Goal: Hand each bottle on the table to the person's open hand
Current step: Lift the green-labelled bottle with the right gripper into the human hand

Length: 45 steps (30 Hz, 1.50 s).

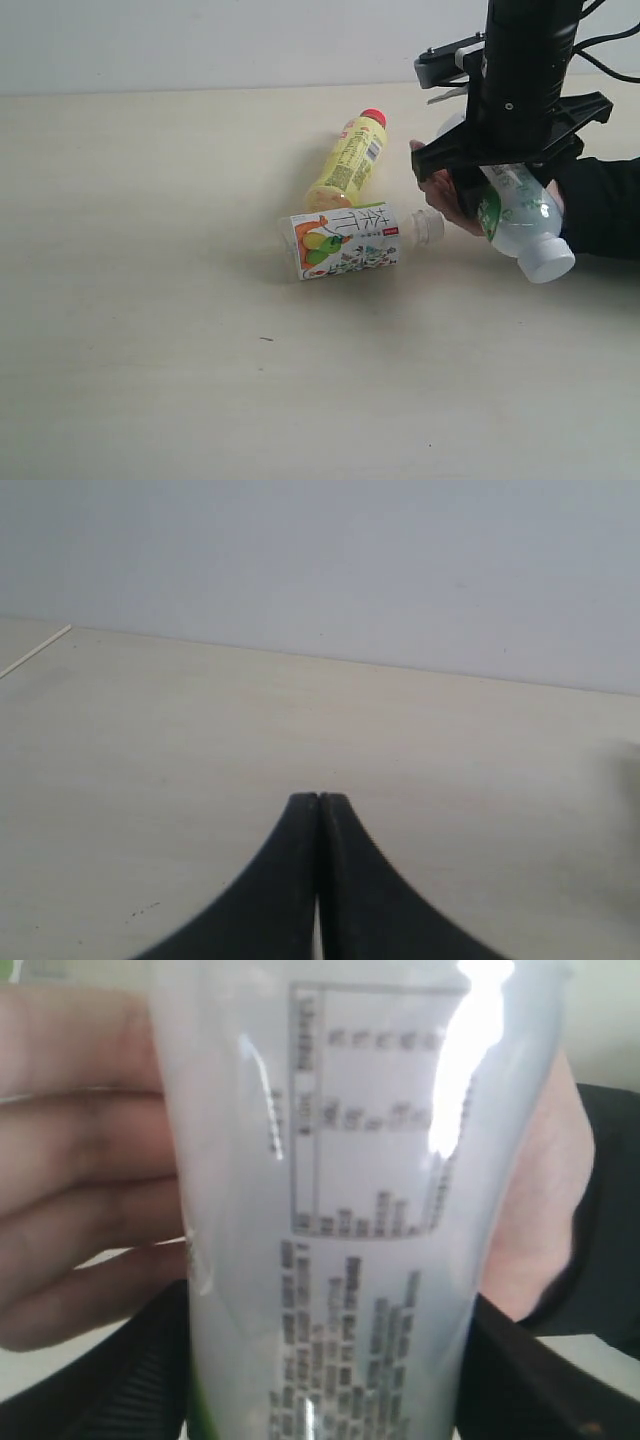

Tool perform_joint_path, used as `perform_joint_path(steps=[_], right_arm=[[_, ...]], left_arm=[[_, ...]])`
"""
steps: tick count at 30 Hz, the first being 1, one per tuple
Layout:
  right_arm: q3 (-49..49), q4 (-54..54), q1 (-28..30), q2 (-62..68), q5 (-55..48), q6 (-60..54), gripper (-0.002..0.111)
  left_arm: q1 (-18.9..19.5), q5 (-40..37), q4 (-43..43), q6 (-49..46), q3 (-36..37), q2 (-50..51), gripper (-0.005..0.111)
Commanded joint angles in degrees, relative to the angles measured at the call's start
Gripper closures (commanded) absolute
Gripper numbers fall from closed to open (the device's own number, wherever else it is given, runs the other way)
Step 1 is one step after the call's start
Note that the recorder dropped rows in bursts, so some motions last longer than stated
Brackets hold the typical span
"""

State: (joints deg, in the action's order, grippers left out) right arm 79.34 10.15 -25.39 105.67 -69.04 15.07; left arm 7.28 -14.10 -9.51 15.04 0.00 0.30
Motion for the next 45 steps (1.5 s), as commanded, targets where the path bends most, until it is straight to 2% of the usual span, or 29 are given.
perform_joint_path(steps=[1,7,10,13,19,45], right_arm=[[0.5,-0.3,0.2,0.0,1.1,0.1,0.077],[0.5,-0.5,0.2,0.0,1.6,-0.1,0.046],[0.5,-0.5,0.1,0.0,1.8,-0.3,0.035],[0.5,-0.5,0.1,0.0,1.8,-0.3,0.028],[0.5,-0.4,0.1,0.0,3.3,-0.3,0.024],[0.5,0.9,0.1,-0.1,3.9,-0.5,0.024]], left_arm=[[0.2,0.1,-0.3,0.0,0.0,-0.3,0.107],[0.2,0.1,-0.3,0.0,0.0,-0.3,0.107],[0.2,0.1,-0.3,0.0,0.0,-0.3,0.107],[0.2,0.1,-0.3,0.0,0.0,-0.3,0.107],[0.2,0.1,-0.3,0.0,0.0,-0.3,0.107],[0.2,0.1,-0.3,0.0,0.0,-0.3,0.107]])
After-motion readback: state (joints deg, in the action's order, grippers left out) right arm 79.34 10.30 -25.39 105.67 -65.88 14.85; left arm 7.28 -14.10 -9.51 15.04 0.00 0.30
